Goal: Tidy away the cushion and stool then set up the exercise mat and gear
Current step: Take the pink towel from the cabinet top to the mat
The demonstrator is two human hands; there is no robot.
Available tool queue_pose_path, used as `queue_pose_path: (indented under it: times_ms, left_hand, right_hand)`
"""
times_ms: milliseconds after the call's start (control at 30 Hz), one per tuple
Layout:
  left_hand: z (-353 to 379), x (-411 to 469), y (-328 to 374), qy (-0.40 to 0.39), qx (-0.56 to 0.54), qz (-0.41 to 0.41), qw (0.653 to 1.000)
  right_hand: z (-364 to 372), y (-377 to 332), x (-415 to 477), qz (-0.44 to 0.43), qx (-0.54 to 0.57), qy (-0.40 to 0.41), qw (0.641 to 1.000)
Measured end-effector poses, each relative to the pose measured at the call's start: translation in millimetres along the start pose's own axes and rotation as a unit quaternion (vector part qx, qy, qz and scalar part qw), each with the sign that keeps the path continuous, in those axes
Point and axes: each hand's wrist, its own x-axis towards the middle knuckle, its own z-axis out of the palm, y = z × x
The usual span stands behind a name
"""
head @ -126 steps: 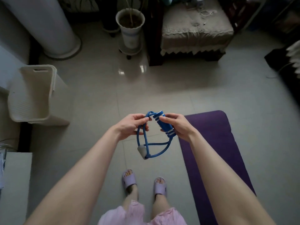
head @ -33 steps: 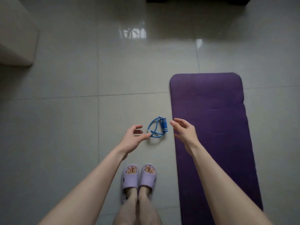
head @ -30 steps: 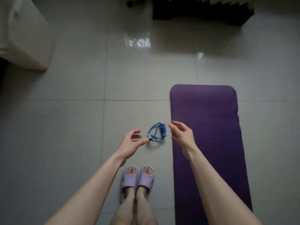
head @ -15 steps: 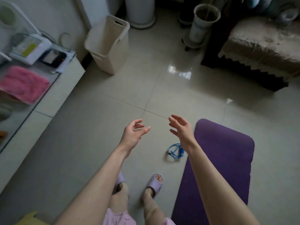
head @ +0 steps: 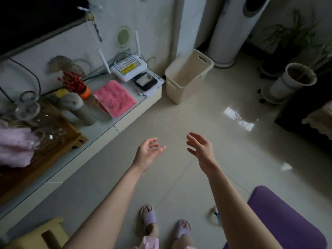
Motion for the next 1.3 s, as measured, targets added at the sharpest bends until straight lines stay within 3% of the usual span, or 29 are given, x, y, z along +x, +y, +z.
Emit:
queue_pose_path:
  times_ms: [333,867,1100,1300]
  left_hand:
    - [-90,56,19,0.097,-0.081,-0.011,0.992]
    - [-128,179,44,0.27,-0.188,-0.067,0.942]
    - [-140,229,31,0.31,-0.196,-0.101,0.925]
    - [-157,274,18,0.344,-0.217,-0.053,0.912]
  right_hand:
    - [122,-38,70,-0.002,-0.076,-0.092,0.993]
    - [237,-87,227,0.025,-0.209,-0.236,0.949]
    - [271,-75,278,0.026,-0.265,-0.261,0.928]
    - [299,-51,325,-0.01,-0.312,-0.265,0.912]
